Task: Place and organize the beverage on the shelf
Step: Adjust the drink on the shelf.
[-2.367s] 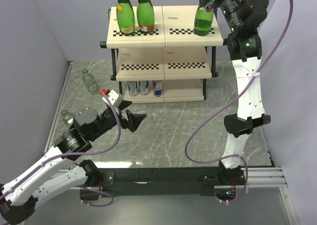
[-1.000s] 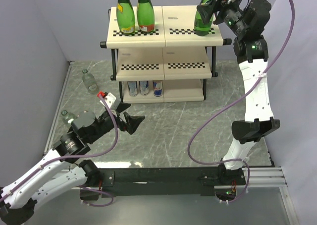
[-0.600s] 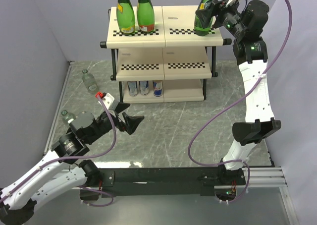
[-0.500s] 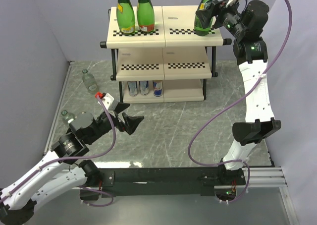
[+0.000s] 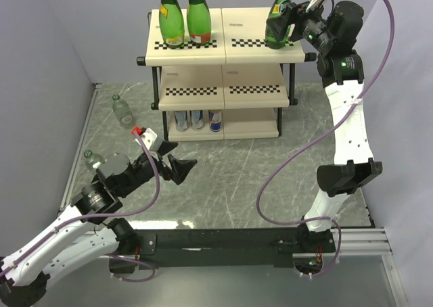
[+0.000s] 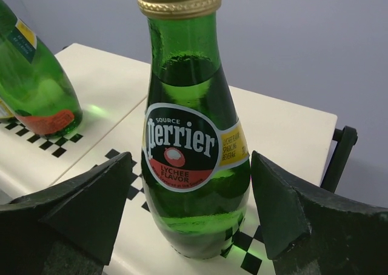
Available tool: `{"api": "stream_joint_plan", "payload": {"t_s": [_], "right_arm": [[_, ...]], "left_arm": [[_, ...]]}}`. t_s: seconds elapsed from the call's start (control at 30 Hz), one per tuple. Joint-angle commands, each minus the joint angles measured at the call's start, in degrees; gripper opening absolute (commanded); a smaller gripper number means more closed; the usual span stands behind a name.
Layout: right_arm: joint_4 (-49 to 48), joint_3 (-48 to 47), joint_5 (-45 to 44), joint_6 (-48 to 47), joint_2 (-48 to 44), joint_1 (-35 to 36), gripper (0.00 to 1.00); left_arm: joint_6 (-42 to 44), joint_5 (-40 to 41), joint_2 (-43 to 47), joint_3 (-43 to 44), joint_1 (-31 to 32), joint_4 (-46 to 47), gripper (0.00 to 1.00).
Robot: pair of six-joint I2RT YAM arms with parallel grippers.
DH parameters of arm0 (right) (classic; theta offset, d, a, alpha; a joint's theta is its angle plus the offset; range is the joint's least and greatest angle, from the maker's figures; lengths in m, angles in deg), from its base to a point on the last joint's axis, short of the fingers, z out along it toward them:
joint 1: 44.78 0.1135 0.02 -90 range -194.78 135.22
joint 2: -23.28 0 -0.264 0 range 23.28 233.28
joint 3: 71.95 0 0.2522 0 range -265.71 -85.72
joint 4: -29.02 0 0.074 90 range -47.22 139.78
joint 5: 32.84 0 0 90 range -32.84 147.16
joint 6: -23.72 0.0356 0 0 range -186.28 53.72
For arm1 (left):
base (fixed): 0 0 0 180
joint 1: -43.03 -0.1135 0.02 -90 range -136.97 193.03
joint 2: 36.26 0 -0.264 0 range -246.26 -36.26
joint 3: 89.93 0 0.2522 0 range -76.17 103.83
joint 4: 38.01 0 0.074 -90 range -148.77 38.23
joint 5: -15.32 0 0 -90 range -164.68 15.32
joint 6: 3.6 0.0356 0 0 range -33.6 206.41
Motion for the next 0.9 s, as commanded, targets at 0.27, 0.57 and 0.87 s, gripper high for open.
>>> {"api": "stream_joint_plan", "payload": {"t_s": [0.27,0.57,0.87], "right_arm": [[0.5,-2.4,1.8,-0.5,1.7,-0.5,0.74],[-1.1,-2.0,4.7,1.6,1.0,-0.5,0.54],[-2.6,-2.4,4.9,2.0,1.9,2.1,0.49]], "left_arm": [[-0.8,0.4,0.7,0.0,-0.2,2.0,0.95],[-0.7,0.3,0.6,0.0,-0.2,2.1,0.95],[-0.8,0.3,0.6,0.3,-0.2,1.6,0.95]]}}
